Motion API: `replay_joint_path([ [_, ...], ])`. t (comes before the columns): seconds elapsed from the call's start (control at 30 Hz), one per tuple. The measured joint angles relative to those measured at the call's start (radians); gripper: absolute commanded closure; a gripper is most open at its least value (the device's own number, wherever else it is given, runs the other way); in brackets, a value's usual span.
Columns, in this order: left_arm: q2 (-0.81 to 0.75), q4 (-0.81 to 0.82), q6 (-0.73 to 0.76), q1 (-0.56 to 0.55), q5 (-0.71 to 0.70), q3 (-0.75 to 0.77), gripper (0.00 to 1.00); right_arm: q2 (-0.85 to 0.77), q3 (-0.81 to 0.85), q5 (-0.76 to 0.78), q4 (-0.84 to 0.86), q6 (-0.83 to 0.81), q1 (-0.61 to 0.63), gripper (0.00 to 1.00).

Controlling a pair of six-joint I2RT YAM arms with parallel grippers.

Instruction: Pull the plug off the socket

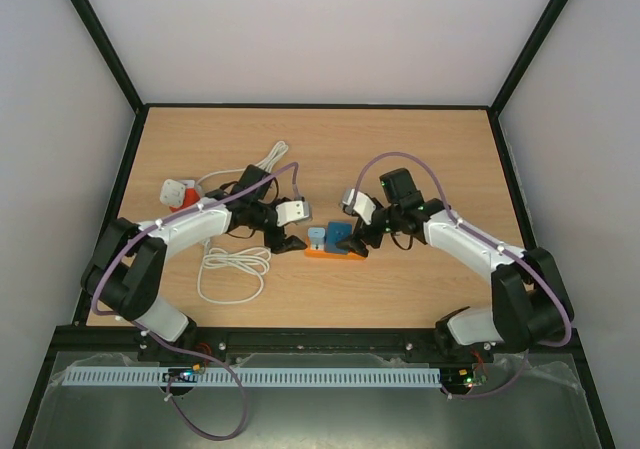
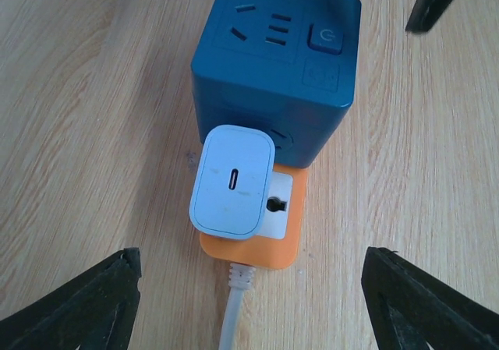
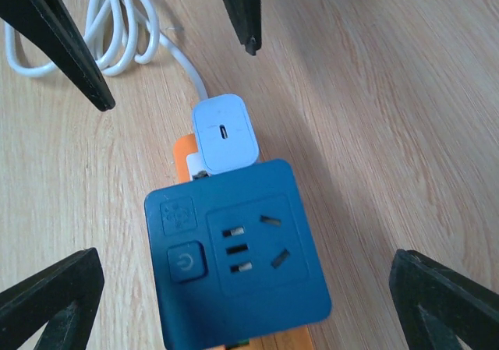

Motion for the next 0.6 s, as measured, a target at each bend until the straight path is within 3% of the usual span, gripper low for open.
replay_joint_path([
  [0.3, -0.005, 0.047, 0.0, -0.004, 0.012, -0.052, 0.25, 0.026, -0.039, 0.061, 0.079, -0.045, 0.063, 0.0],
  [0.6, -0.01, 0.086, 0.0, -0.004, 0.05, -0.076, 0.31, 0.049, -0.072, 0.068, 0.131, -0.092, 0.067, 0.21],
])
